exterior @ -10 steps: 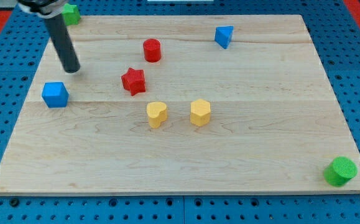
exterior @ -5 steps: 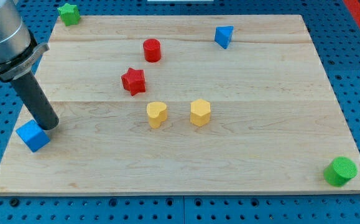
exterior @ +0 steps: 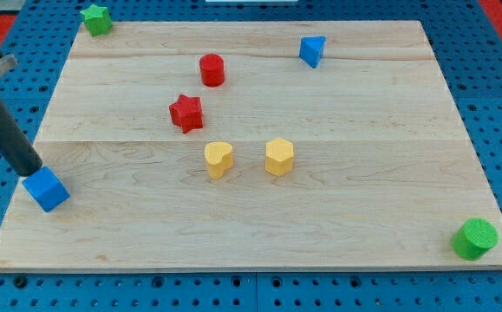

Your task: Move the blue cube to the bottom left of the board

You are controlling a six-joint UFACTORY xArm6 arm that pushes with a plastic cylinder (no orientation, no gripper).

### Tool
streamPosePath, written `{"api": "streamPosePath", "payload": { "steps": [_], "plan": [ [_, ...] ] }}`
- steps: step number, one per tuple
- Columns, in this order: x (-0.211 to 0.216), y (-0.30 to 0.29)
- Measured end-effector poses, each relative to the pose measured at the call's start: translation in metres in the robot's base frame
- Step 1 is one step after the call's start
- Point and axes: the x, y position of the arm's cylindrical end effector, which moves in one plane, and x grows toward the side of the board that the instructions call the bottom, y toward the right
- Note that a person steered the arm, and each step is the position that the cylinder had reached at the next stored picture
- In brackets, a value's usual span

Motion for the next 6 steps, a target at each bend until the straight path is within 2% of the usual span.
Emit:
{"api": "streamPosePath", "payload": {
  "steps": [2, 4, 5, 6],
  "plan": [
    [0.010, 0.053],
    [0.034, 0.035],
    [0.047, 0.043],
    [0.049, 0.078]
  ]
}}
